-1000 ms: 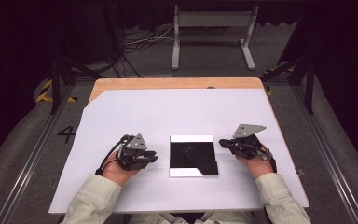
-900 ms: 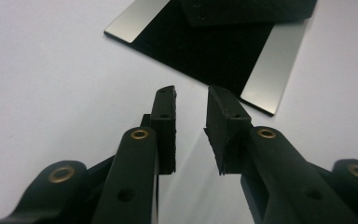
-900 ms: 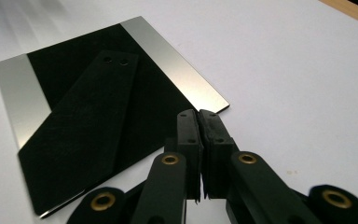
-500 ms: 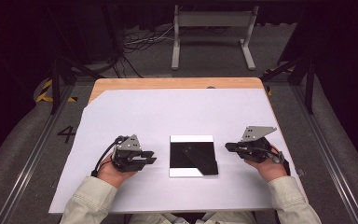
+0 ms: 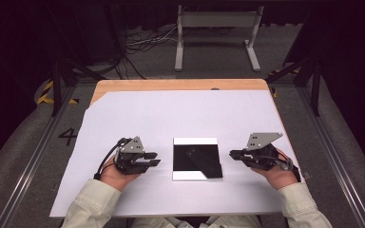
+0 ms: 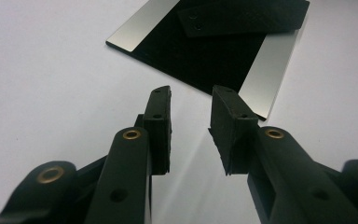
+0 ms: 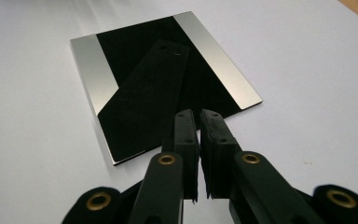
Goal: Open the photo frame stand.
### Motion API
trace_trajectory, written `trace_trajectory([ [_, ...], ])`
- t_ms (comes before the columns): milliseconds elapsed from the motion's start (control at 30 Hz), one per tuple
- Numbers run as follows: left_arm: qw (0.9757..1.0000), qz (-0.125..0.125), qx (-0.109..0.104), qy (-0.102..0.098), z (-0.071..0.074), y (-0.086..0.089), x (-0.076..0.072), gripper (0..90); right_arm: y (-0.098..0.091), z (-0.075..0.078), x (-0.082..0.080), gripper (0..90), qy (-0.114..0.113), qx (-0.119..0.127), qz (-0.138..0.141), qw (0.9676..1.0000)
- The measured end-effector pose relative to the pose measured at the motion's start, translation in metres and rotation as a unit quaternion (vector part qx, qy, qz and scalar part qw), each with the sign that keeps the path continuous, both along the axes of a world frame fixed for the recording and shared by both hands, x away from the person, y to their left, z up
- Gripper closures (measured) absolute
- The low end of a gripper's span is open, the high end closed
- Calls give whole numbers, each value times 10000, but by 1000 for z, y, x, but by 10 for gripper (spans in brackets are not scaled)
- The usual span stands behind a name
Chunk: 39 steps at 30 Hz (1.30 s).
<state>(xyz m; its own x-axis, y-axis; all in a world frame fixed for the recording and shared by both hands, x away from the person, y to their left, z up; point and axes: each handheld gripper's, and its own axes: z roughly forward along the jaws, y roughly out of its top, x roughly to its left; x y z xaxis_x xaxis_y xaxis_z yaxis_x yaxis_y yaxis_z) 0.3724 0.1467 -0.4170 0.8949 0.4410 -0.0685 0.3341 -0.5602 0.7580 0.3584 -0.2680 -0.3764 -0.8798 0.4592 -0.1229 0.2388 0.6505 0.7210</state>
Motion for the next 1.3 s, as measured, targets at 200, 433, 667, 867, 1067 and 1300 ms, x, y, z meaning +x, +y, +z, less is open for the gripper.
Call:
trace_trajectory([
  [200, 9999, 5, -142, 4, 0, 2, 0, 630, 3, 0, -3, 853, 77, -43, 109, 9999],
  [433, 9999, 39, -143, 28, -1, 2, 1, 617, 8, -3, -6, 848, 211, -110, 276, 9993],
  [667, 9999, 42, -156, 37, -2, 3, 2, 612, 12, -6, -8, 843, 293, -178, 362, 9988],
  [867, 9999, 39, -164, 36, -2, 2, 2, 609, 15, -10, -11, 834, 401, -232, 435, 9980],
  [1067, 9999, 38, -162, 40, -3, 2, 2, 603, 18, -15, -12, 832, 490, -296, 486, 9972],
  [1300, 9999, 46, -148, 60, -3, 2, 2, 597, 20, -21, -14, 826, 608, -397, 458, 9963],
])
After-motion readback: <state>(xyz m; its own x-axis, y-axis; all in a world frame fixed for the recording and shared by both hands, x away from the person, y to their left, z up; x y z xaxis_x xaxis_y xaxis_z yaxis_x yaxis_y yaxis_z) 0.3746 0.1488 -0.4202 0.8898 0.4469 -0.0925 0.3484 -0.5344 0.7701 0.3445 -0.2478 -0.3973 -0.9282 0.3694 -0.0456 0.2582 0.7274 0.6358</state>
